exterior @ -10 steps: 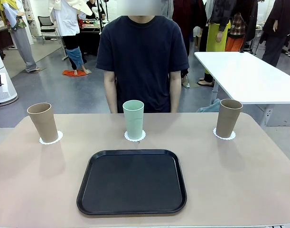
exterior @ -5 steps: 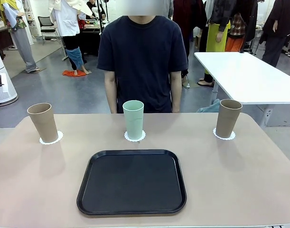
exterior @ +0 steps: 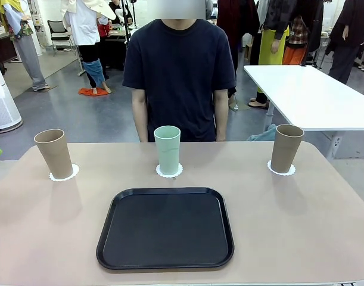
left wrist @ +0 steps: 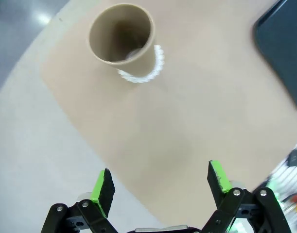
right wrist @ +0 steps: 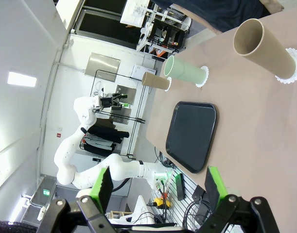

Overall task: Place coasters on the table and set cups on them.
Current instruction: Take one Reusable plastic cup from the Flat Tray and place it on a coaster set by the human.

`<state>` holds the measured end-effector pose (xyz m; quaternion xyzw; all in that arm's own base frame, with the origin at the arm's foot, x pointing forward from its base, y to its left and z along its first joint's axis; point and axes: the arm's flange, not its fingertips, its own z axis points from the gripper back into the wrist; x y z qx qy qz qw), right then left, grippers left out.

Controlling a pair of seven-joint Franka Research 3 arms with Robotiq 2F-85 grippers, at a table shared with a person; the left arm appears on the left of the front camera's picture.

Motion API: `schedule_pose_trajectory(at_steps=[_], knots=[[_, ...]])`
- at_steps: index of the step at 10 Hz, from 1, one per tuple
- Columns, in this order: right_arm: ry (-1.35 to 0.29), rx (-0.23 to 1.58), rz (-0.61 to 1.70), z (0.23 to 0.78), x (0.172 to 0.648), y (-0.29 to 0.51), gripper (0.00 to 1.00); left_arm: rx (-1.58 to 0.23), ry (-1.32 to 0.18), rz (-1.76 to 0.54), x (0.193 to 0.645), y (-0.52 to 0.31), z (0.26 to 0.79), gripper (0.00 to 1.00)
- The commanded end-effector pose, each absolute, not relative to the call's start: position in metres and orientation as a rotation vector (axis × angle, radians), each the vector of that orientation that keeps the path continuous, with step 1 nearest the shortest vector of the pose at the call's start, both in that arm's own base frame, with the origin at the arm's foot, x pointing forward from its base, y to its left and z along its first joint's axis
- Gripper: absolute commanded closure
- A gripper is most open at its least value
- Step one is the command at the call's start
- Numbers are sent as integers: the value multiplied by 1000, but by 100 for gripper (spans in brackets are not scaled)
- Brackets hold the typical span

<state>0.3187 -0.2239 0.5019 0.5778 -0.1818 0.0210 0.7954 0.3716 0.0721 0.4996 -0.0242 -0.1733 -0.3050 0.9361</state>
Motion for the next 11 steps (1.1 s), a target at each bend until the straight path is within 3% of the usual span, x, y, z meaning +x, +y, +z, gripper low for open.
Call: schedule_pose_trajectory(at_steps=[1, 3, 4, 6, 7, 8, 11], knots=[[-400, 1252, 56, 503, 319, -225, 0, -161, -404, -449, 334, 57, 498, 0], [-400, 1252, 56, 503, 319, -225, 0, -250, -300, -430, 322, 53, 497, 0], [-400, 1252, 56, 503, 319, -225, 0, -165, -345, -460, 336, 62, 497, 0], [-400, 1252, 56, 503, 319, -225, 0, -199, -317, -437, 327, 58, 499, 0], [-400, 1252, 56, 503, 319, -225, 0, -590, -292, -340, 342, 89, 494, 0], [-400, 1252, 56, 503, 319, -225, 0, -841, -223, -261, 370, 109, 492, 0], [-400, 1252, 56, 503, 319, -225, 0, -1092, -127, -142, 384, 151, 475, 0]])
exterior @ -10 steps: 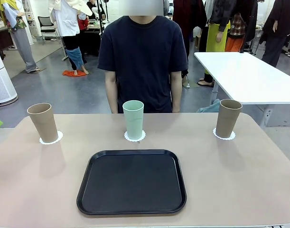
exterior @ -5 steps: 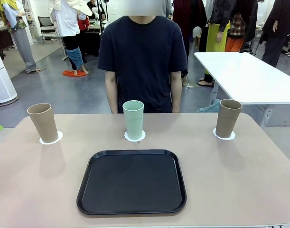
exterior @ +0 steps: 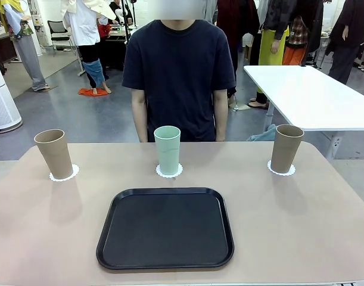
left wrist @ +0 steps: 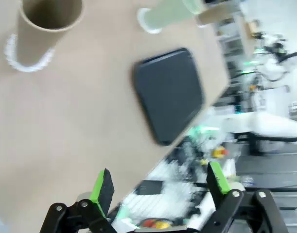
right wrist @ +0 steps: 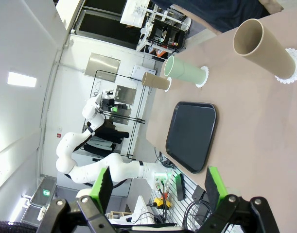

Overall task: Place coasters on the table and set cups on them.
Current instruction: Take one Reusable plastic cup from the Flat Tray and place it on a coaster set by the human.

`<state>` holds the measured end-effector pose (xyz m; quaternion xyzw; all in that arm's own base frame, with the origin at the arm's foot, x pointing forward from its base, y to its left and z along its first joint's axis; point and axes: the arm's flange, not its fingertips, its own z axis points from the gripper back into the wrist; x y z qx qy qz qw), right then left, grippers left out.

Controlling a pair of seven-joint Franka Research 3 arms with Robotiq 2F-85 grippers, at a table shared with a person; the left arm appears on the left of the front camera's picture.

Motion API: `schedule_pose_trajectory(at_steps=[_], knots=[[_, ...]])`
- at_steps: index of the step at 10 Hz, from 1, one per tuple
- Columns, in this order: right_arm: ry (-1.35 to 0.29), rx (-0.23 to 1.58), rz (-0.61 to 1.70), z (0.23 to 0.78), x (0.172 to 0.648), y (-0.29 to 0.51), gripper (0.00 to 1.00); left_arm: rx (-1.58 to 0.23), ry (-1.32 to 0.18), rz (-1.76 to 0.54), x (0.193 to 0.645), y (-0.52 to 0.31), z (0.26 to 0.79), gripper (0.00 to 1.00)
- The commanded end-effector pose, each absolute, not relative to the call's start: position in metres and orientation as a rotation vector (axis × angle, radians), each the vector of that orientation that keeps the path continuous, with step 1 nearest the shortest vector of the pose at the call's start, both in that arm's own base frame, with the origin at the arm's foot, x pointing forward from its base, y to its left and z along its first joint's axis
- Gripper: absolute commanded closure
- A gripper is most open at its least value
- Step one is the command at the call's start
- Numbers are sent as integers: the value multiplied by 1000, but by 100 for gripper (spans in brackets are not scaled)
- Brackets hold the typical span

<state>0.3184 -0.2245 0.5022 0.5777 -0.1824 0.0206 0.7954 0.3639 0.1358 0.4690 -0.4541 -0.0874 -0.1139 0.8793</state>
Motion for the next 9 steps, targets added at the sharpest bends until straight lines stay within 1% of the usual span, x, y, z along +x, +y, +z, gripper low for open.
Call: schedule_pose_trajectory(at_steps=[1, 3, 6, 9], knots=[[-400, 1252, 56, 503, 319, -225, 0, -1186, -135, -96, 384, 166, 474, 0], [-400, 1252, 56, 503, 319, -225, 0, -1286, -209, -45, 364, 195, 467, 0], [-400, 1252, 56, 503, 319, -225, 0, -1291, -312, -24, 325, 228, 475, 0], [-400, 1252, 56, 503, 319, -225, 0, -1265, -317, -38, 323, 233, 496, 0]])
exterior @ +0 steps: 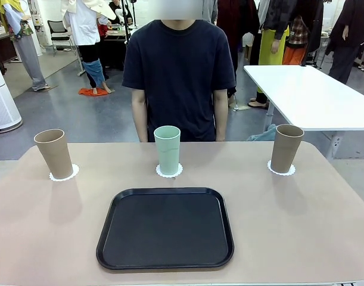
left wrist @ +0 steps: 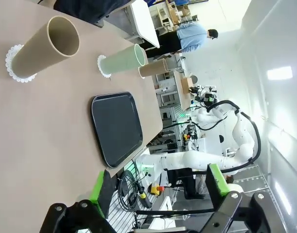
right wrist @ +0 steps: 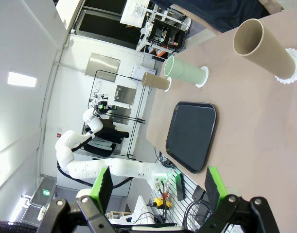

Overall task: Place coasters on the table and set cups on them.
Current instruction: Take one Reusable plastic cup from the Flat Tray and place it on a coaster set by the human.

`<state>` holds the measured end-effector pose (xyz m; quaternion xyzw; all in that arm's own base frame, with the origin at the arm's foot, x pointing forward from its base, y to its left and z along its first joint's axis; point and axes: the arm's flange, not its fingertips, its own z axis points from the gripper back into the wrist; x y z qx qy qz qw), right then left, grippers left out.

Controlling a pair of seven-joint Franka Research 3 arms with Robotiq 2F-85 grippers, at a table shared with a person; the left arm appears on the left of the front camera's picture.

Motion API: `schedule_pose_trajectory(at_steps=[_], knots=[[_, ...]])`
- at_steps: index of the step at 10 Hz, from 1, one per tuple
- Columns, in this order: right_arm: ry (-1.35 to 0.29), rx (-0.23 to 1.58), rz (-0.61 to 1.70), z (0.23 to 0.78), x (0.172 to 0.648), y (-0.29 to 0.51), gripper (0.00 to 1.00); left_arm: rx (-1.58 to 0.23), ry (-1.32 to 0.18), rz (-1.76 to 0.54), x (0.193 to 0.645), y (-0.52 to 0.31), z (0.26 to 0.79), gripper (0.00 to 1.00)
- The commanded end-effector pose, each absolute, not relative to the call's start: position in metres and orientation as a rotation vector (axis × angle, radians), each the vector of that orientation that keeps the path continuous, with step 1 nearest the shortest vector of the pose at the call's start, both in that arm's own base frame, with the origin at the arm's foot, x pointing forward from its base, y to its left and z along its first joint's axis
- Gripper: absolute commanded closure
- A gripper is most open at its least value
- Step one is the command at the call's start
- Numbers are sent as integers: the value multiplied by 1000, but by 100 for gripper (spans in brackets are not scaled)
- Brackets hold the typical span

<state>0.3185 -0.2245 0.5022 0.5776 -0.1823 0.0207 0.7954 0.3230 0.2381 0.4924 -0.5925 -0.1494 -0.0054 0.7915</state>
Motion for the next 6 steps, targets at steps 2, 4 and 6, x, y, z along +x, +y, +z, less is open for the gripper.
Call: schedule_pose_trajectory(at_steps=[2, 4, 6], knots=[[-400, 1252, 56, 503, 319, -225, 0, -1285, -315, 3, 323, 240, 486, 0], [-400, 1252, 56, 503, 319, -225, 0, -1285, -315, 3, 323, 240, 486, 0], [-400, 1252, 56, 503, 319, -225, 0, -1285, -315, 3, 323, 240, 486, 0]])
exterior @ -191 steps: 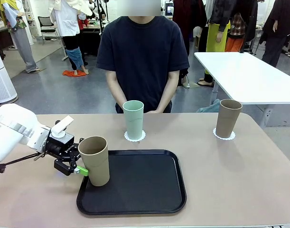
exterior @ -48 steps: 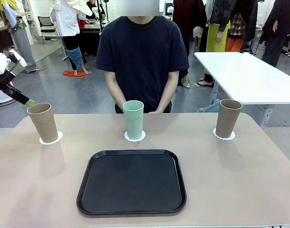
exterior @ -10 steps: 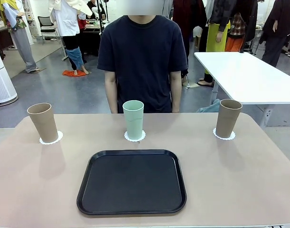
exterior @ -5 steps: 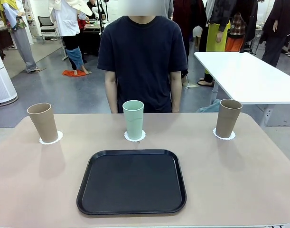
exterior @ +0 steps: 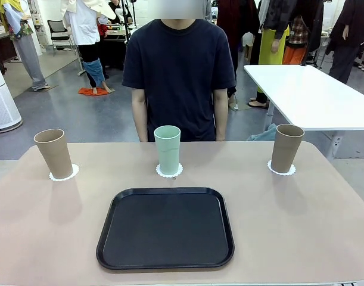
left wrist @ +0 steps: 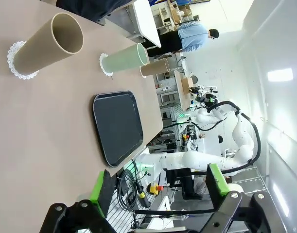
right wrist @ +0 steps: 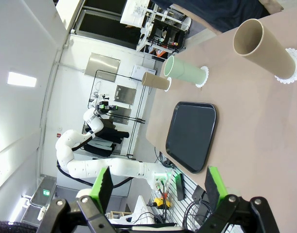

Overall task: Place coasters on the table and set cups on them.
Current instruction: Take one Reusable plastic cup from the Flat Tray and place it on a coaster set by the human.

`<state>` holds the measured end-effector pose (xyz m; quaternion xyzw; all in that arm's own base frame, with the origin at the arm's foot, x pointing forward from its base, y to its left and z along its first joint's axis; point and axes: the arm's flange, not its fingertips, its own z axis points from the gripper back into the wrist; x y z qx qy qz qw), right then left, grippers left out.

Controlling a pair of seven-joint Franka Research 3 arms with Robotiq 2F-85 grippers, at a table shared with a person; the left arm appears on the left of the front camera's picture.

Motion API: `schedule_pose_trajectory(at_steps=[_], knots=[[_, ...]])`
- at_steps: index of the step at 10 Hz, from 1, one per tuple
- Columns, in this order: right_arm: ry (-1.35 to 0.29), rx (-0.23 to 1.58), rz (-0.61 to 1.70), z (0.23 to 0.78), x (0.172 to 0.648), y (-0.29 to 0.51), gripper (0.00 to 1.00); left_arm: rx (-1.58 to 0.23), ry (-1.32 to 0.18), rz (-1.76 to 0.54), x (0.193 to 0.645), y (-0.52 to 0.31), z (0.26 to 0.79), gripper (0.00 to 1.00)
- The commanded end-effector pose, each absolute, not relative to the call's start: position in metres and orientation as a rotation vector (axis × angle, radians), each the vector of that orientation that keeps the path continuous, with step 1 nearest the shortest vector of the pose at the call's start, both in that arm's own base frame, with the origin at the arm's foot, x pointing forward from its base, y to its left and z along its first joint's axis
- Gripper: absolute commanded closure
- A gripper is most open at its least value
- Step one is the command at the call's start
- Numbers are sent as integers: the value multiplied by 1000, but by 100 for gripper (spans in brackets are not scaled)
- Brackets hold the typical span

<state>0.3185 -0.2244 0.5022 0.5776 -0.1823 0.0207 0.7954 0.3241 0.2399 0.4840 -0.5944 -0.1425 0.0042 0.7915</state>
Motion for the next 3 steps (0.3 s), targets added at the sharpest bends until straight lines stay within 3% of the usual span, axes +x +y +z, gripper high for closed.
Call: schedule_pose_trajectory(at_steps=[1, 3], knots=[[-400, 1252, 56, 503, 319, -225, 0, -1285, -315, 3, 323, 240, 486, 0], [-400, 1252, 56, 503, 319, -225, 0, -1285, -315, 3, 323, 240, 486, 0]])
